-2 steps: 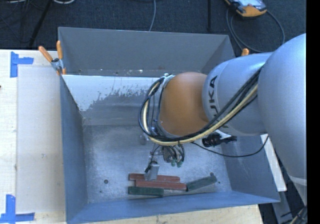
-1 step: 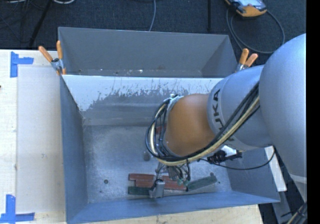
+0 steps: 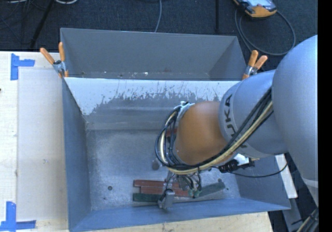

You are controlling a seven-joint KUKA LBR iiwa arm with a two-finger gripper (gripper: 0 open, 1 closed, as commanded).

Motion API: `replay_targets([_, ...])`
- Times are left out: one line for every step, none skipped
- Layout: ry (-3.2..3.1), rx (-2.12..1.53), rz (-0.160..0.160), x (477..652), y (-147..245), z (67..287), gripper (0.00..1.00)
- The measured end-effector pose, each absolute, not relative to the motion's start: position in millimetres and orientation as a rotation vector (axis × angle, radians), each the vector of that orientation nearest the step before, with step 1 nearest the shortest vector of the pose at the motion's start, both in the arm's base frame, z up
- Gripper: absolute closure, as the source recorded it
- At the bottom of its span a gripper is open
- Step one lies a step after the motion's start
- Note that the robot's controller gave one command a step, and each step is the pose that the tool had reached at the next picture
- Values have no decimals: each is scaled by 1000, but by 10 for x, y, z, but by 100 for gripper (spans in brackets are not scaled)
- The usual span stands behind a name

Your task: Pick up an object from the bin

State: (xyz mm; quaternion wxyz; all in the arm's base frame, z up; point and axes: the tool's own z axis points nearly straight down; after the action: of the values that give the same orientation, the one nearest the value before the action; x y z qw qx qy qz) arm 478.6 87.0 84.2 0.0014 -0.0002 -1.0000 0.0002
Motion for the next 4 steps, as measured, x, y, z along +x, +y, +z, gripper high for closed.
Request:
replay_targets([-3117, 355, -1, 4690, 1469, 710, 100])
replay_targets([-3117, 354, -2, 4690, 1468, 710, 100])
replay_targets([-3108, 457, 0, 4780, 1578, 2060, 100])
replay_targets([-3108, 455, -1, 4780, 1576, 2060, 0])
